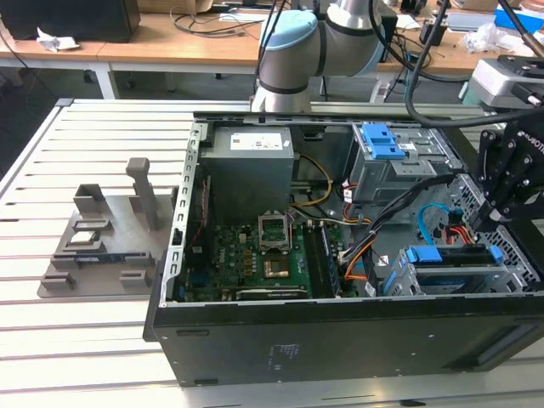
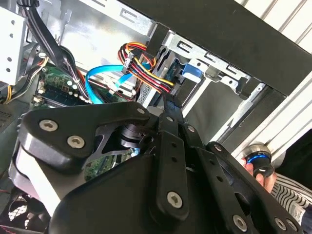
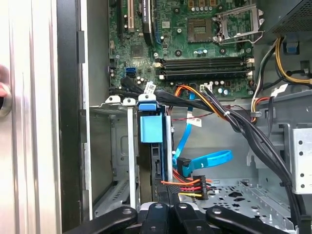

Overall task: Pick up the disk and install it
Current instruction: 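Insert the first disk wire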

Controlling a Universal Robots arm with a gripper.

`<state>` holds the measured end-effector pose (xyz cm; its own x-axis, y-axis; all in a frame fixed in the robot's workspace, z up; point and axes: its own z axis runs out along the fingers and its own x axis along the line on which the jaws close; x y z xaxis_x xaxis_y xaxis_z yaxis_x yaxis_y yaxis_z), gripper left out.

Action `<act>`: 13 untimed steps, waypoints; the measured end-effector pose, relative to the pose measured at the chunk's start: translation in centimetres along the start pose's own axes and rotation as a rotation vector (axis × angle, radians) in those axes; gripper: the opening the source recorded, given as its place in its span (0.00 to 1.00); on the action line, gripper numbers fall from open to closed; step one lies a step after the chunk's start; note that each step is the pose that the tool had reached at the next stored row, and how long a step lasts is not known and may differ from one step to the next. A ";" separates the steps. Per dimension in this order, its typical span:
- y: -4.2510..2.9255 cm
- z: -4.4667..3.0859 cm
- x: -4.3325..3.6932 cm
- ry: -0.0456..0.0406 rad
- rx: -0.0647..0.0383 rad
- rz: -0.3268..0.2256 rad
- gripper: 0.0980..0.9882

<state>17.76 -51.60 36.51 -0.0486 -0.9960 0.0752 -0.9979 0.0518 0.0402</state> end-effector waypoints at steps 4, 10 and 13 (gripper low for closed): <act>0.02 -0.37 -0.08 -0.0002 0.000 0.000 0.01; 0.05 -1.06 -0.03 -0.0001 0.000 0.000 0.01; 0.09 -2.10 0.04 0.0000 0.000 0.000 0.01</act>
<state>17.76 -51.49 38.61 -0.0486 -0.9960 0.0752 -0.9979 0.0517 0.0402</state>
